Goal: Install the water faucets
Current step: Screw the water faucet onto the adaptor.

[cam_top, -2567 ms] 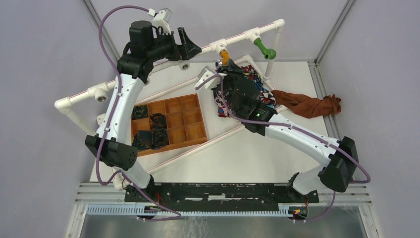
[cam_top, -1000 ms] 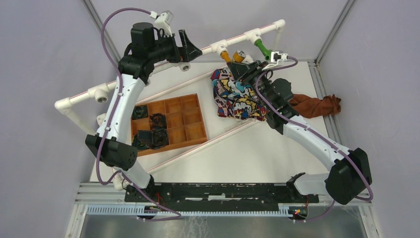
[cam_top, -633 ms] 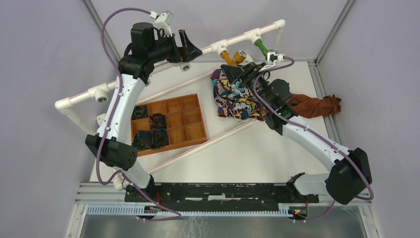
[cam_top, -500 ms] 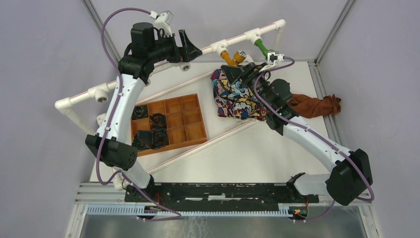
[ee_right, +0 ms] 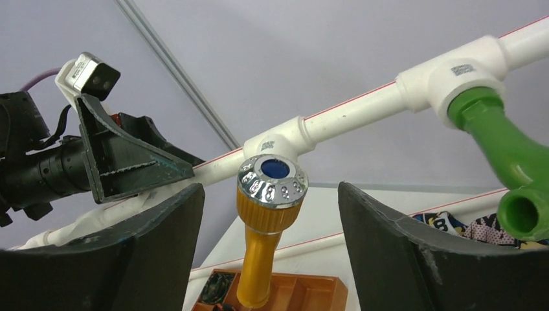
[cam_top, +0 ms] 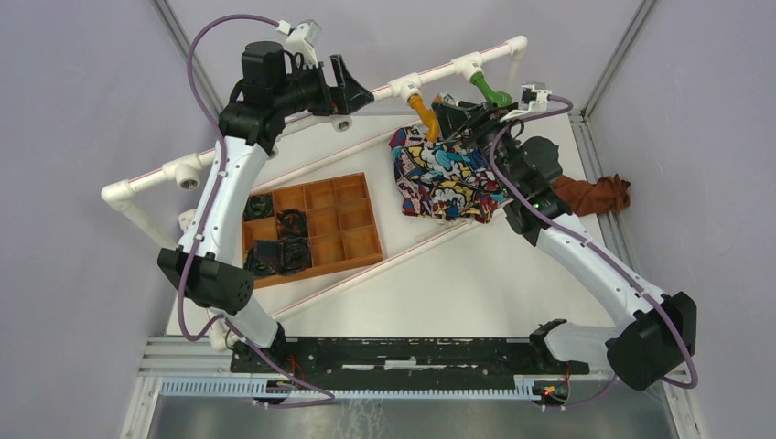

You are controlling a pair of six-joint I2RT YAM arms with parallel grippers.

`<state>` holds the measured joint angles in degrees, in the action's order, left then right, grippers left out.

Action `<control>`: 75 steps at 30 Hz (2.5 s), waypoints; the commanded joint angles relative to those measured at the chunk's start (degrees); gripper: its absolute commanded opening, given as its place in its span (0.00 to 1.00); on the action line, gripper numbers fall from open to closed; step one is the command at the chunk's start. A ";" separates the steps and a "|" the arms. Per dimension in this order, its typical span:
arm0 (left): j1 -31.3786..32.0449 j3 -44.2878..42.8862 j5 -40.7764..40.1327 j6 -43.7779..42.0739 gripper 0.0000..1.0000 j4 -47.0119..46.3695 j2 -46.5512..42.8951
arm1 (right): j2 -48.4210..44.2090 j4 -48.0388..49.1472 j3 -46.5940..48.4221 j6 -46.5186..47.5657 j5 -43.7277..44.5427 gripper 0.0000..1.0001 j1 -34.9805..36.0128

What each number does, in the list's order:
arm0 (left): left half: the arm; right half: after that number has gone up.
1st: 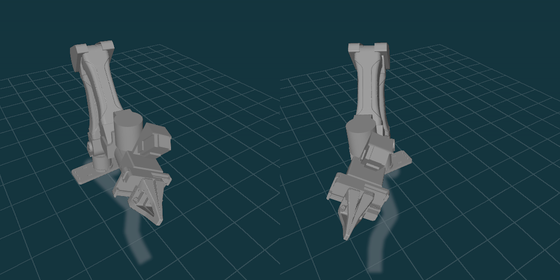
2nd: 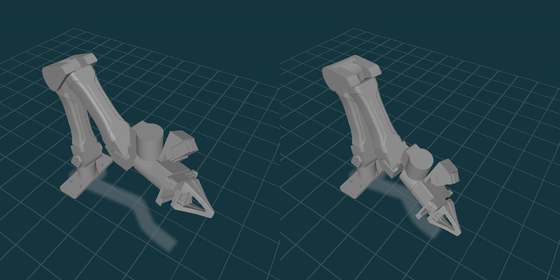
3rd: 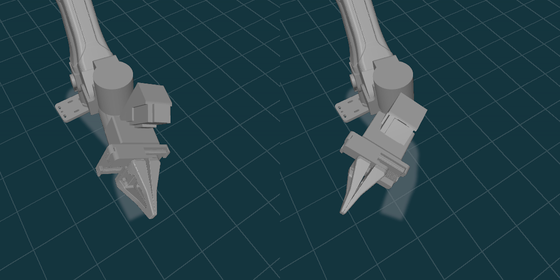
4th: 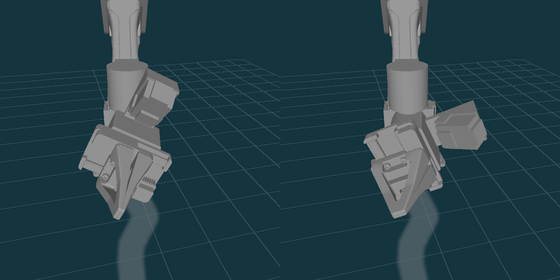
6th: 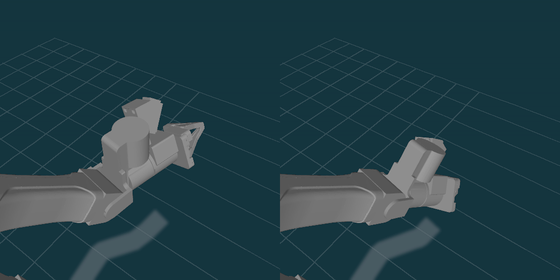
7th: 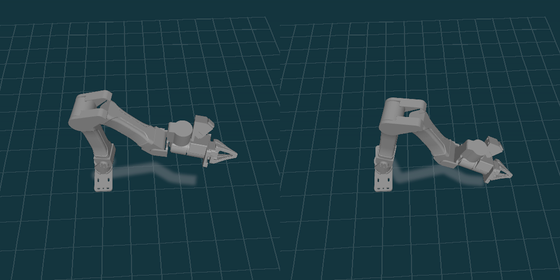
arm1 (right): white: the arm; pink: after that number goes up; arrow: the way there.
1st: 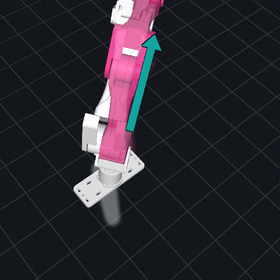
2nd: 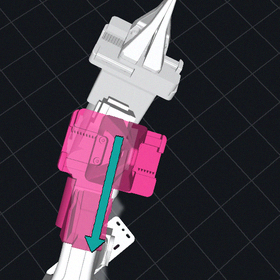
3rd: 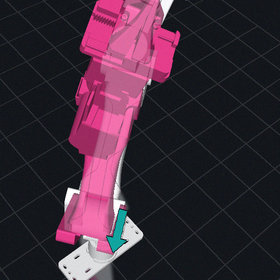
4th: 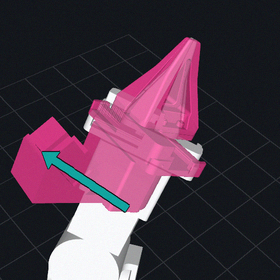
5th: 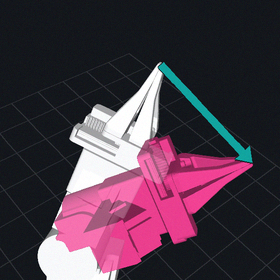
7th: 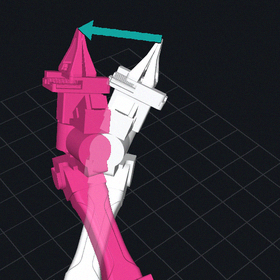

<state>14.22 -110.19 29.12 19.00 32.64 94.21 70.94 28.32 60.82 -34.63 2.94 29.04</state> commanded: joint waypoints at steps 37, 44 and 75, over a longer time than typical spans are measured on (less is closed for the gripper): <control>-0.06 0.84 1.97 -0.99 1.00 -1.11 -3.16 | -0.16 0.21 0.00 3.25 3.98 0.50 -2.78; -0.03 0.83 1.83 -0.90 1.00 -1.27 -2.87 | -1.33 -1.24 -2.04 6.15 5.51 0.49 -2.85; 0.07 4.17 2.17 0.33 1.00 -3.33 -2.74 | 3.28 2.47 -4.74 8.05 -13.58 0.44 3.01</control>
<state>14.15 -107.07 30.20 19.00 28.58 93.06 72.01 30.96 53.15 -27.81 -3.55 27.11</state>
